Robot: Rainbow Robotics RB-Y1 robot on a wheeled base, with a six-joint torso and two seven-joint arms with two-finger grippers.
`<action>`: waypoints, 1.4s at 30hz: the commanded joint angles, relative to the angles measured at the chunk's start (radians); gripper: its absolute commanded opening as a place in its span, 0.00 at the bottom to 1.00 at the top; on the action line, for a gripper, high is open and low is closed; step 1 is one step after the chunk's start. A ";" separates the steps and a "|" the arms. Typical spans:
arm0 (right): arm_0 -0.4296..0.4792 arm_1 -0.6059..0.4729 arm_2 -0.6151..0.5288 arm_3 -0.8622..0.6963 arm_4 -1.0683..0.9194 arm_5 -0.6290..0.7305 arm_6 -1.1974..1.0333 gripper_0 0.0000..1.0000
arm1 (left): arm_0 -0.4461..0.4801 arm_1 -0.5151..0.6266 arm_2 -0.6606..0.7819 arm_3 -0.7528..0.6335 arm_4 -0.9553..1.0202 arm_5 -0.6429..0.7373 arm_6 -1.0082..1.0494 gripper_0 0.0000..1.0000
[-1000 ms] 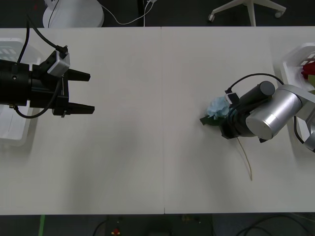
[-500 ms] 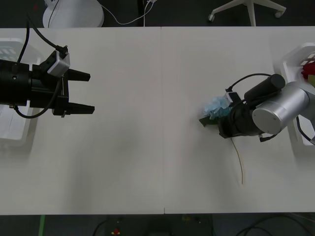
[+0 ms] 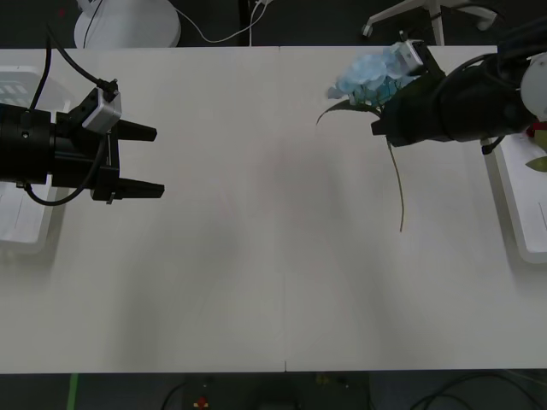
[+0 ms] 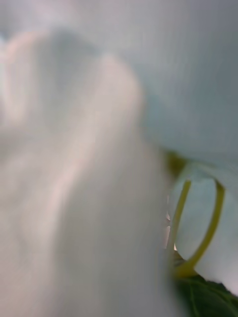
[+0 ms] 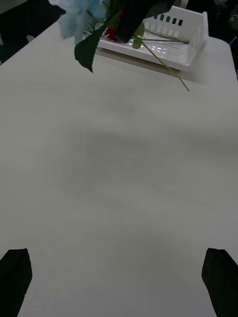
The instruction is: Put the red flowers into the right box and the blue flowers into the left box
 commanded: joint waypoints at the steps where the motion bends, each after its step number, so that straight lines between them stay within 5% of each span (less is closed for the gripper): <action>1: -0.145 0.086 -0.057 0.066 -0.121 -0.005 0.144 0.00 | -0.015 -0.013 -0.016 0.006 0.017 0.009 0.002 1.00; 13: -0.372 0.315 -0.100 0.231 -0.186 -0.065 0.176 0.00 | 0.019 0.008 -0.011 0.015 0.138 0.008 0.002 1.00; 27: -0.377 0.569 -0.097 0.231 -0.143 -0.121 0.172 0.00 | 0.039 -0.079 -0.010 0.015 0.287 -0.098 0.453 1.00; 41: -0.375 0.603 0.004 0.235 -0.147 -0.243 0.150 0.00 | 0.039 -0.159 -0.011 0.015 0.286 -0.138 0.532 1.00; 42: -0.374 0.603 0.004 0.236 -0.147 -0.243 0.150 0.00 | 0.039 -0.164 -0.011 0.015 0.286 -0.139 0.531 0.80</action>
